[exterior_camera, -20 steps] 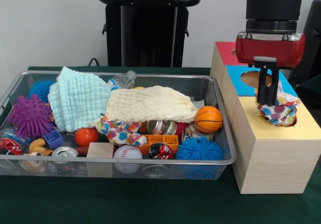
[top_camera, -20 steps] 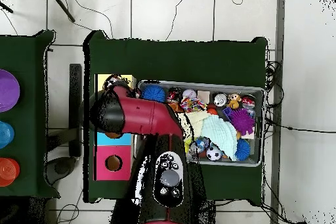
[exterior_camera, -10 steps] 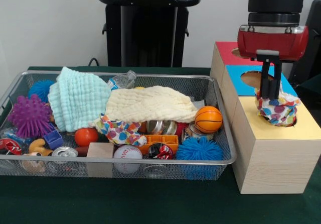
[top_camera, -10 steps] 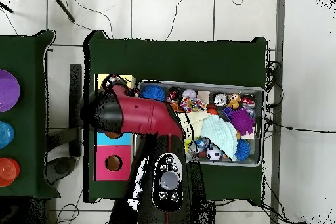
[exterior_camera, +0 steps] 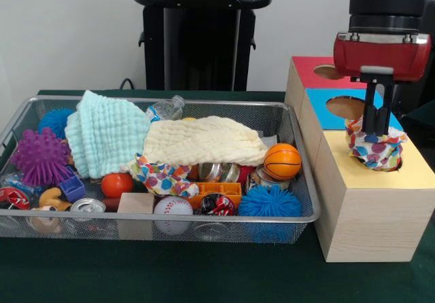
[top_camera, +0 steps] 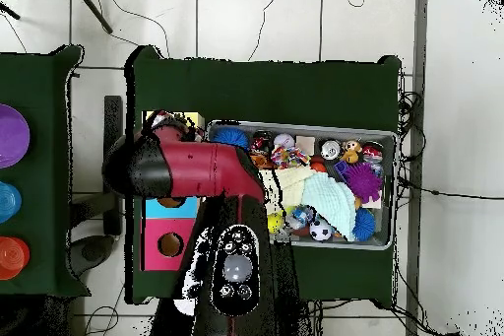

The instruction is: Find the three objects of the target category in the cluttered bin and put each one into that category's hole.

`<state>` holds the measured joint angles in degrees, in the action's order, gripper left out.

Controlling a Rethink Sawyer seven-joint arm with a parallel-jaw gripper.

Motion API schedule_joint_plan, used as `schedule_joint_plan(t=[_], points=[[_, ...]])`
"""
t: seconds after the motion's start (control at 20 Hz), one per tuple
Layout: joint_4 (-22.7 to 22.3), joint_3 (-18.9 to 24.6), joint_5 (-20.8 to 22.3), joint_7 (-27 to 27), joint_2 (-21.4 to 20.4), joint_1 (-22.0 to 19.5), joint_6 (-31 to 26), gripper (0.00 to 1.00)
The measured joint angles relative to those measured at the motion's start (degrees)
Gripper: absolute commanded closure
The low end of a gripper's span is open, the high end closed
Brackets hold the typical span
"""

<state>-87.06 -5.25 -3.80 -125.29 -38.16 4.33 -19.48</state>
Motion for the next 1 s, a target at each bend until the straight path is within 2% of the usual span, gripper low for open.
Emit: schedule_joint_plan(t=[0.25,0.5,0.7,0.75,0.8,0.9,1.0], points=[[0.8,0.1,2.4,0.0,0.0,-0.5,1.0,1.00],[0.8,0.2,3.6,0.0,0.1,-1.2,5.8,1.00],[0.8,0.9,3.6,0.0,0.0,-2.2,5.4,1.00],[0.8,1.2,3.6,0.0,-0.1,-2.7,4.0,1.00],[0.9,1.9,3.4,0.0,-0.1,-3.6,0.2,1.00],[1.0,2.2,3.3,0.0,-0.1,-4.1,-1.8,1.00],[1.2,3.5,2.8,0.0,-0.1,-5.7,-9.8,1.00]])
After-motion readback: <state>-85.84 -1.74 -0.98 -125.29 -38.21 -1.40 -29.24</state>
